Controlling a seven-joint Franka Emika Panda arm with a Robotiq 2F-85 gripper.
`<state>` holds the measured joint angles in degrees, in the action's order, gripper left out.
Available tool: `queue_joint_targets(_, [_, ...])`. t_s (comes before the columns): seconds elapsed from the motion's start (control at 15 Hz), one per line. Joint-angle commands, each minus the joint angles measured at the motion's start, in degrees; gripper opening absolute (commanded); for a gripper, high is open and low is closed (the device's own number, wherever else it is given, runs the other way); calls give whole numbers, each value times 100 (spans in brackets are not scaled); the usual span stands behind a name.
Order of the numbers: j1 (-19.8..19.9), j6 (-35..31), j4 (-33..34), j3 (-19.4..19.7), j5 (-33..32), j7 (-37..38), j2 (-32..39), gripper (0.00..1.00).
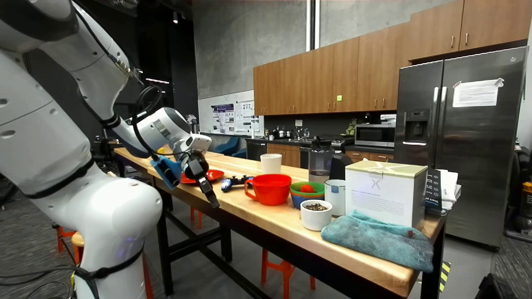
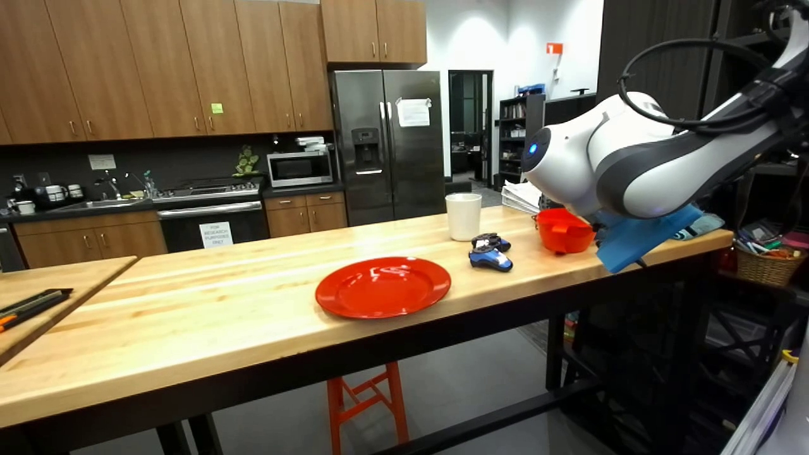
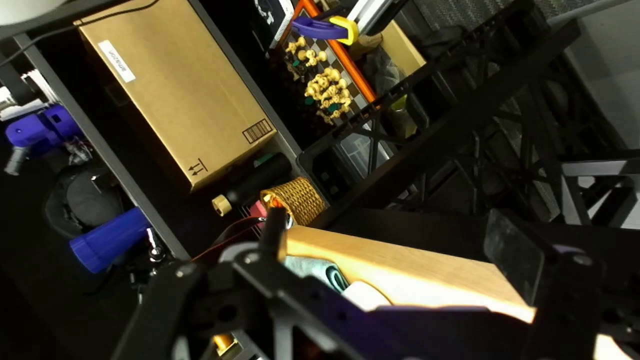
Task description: Push the game controller to the left and the red cup forward
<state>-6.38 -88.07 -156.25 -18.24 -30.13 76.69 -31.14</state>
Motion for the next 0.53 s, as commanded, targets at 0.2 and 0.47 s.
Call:
queue_joint_targets(0.2, [279,-1029,892,150,-827,886,1523,100])
queue_joint_targets(0.47, [396,-1028,1402,417,-1894,1423,2172,100])
